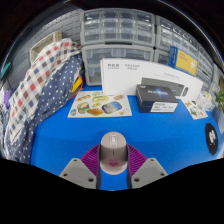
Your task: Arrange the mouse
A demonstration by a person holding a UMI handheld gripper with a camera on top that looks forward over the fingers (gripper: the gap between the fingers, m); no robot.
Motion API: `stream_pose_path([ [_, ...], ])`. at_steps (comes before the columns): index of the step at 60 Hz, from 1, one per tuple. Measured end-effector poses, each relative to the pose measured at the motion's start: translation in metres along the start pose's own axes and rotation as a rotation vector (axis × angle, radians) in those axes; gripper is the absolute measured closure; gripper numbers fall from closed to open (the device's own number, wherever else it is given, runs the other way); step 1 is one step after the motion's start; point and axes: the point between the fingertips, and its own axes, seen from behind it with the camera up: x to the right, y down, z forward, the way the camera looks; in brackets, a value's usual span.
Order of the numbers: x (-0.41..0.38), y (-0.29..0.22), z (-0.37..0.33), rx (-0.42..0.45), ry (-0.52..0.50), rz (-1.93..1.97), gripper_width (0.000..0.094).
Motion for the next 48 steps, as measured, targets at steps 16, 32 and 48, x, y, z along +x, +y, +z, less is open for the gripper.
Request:
stream_pose_path([
  [16,0.014,-0.017,-0.015,-0.008,-0.095,-0.018,0.0608],
  [32,0.197,-0.148,-0.137,0.276,-0.053,-0.106,0.0608],
  [48,0.417,-0.135,-0.161,0.267,0.062,-0.068,0.0609],
])
